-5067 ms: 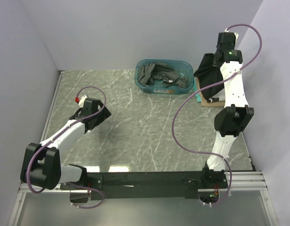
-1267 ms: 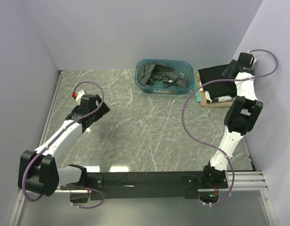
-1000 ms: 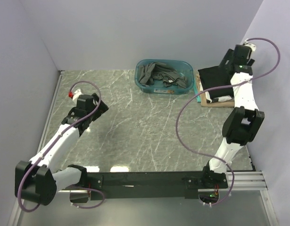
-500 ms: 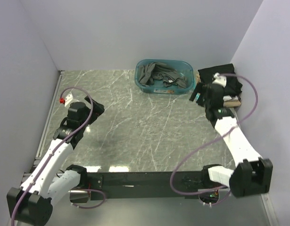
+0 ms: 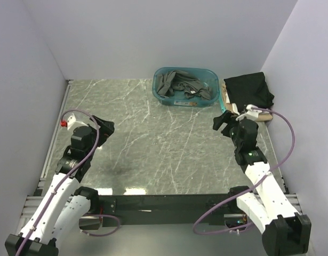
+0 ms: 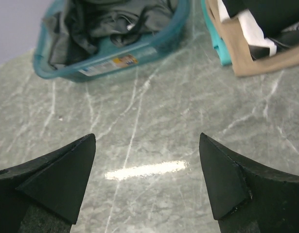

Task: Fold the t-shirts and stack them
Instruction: Reset both grippers

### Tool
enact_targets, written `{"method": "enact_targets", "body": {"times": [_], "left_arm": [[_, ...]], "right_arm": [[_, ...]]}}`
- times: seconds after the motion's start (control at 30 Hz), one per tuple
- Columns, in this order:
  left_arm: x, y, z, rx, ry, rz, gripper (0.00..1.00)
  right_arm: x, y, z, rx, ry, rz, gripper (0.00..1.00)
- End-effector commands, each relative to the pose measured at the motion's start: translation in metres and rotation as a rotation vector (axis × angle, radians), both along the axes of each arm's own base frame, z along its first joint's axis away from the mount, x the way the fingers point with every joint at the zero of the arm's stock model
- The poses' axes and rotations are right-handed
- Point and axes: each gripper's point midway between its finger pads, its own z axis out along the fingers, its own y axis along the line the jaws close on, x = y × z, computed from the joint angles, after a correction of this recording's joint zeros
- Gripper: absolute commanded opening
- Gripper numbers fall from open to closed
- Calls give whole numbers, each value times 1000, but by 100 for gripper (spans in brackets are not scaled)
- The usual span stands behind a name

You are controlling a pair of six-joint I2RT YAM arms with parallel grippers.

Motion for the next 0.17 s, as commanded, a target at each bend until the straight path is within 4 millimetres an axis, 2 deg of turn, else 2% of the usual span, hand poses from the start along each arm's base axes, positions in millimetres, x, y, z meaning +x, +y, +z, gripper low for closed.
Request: {"method": "enact_targets", "body": {"times": [0.0, 0.13], "left_arm": [[3, 7, 16, -13, -63, 52, 100], [2, 8, 17, -26, -54, 65, 99]], "right_arm": [[3, 2, 27, 16, -129, 15, 93], [1, 1, 33, 16, -145, 7, 93]]}}
